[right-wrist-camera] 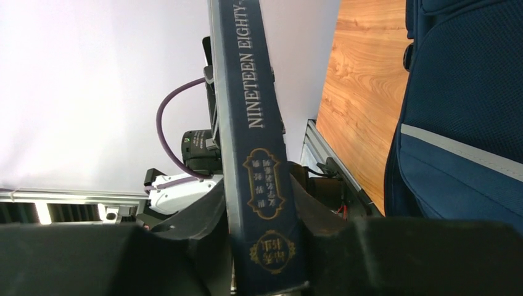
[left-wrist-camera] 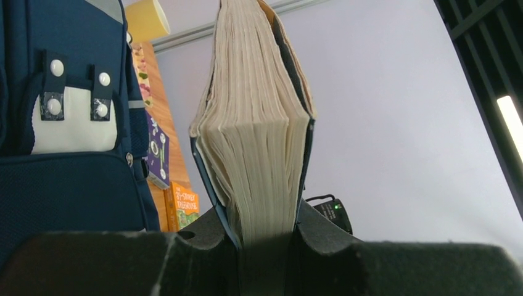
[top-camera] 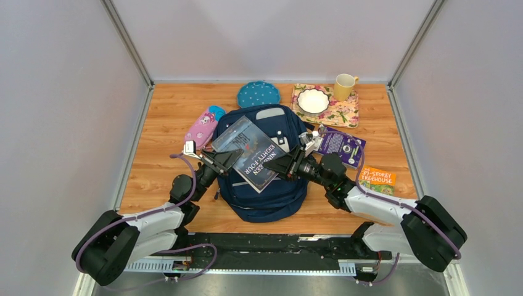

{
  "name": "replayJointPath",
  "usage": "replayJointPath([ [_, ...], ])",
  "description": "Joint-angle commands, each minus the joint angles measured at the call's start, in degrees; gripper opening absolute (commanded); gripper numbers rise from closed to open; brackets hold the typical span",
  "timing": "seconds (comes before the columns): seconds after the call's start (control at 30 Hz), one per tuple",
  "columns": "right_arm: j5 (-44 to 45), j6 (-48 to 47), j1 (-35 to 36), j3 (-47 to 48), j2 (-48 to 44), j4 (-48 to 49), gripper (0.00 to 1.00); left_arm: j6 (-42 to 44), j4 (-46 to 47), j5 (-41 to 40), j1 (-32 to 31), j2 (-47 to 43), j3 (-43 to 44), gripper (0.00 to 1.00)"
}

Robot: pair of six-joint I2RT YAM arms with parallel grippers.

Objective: Pack the student bag
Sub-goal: Pick up the book from the center of the board, then place the book in the student bag.

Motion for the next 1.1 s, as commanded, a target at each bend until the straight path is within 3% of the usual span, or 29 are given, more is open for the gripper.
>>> replayJointPath([
  [0.0, 1.12, -0.12, 0.37, 3.15, 0.2, 6.65, 0.23, -0.91, 18.13, 2.05, -1.11, 0.19, 1.38, 0.0],
  [0.1, 2.7, -1.08, 0.28, 2.36, -1.64, 5.17, 0.02, -1.7, 17.44, 2.4, -1.11, 0.28, 0.51, 0.02],
  [0.13, 3.14, -2.65, 0.19, 2.18, -2.43, 4.03, 0.0, -1.79, 16.74, 2.92, -1.11, 0.37, 0.33, 0.1],
  [0.17, 3.93, -3.79, 0.19, 2.27, -3.66, 0.62, 0.0, -1.44, 15.77, 4.06, -1.11, 0.2, 0.41, 0.2],
  [0.2, 4.46, -5.11, 0.19, 2.44, -4.98, -1.76, 0.0, -1.26, 12.28, 4.86, -1.11, 0.02, 0.59, 0.4],
  [0.27, 7.43, -10.12, 0.19, 3.06, -10.33, -11.47, 0.0, 1.1, 6.65, 7.74, -1.02, -1.73, 1.73, 0.55],
  [0.3, 8.93, -12.05, 0.28, 3.32, -12.35, -15.02, 0.0, 2.94, -1.99, 9.07, -1.02, -2.7, 3.82, 0.75],
  [0.33, 10.6, -13.55, 0.28, 3.59, -17.42, -21.85, 0.0, 8.01, -8.95, 10.65, -1.02, -3.84, 5.67, 0.75],
  [0.37, 14.27, -16.87, 0.28, 4.11, -19.73, -25.57, 0.0, 12.23, -23.9, 12.93, -1.11, -6.02, 7.69, 0.75],
  [0.47, 21.74, -22.24, 0.19, 6.21, -29.22, -40.07, 0.0, 26.22, -49.53, 11.03, -1.2, -9.02, 16.39, 0.75],
  [0.57, 29.74, -24.98, 0.01, 7.89, -37.21, -52.12, 0.0, 36.42, -62.67, 7.34, -1.2, -11.48, 21.06, 0.75],
  [0.77, 41.44, -29.02, 0.01, 12.02, -46.91, -68.74, 0.0, 52.95, -81.75, 4.97, -3.65, -8.35, 31.34, 0.76],
  [0.9, 44.45, -30.78, 0.01, 16.15, -47.8, -76.04, 0.0, 62.96, -85.58, -1.72, -14.7, -5.08, 35.48, 0.77],
  [1.07, 46.12, -30.09, -0.07, 18.18, -48.67, -81.76, 0.0, 70.36, -86.27, -3.4, -23.25, 0.09, 37.5, 0.77],
])
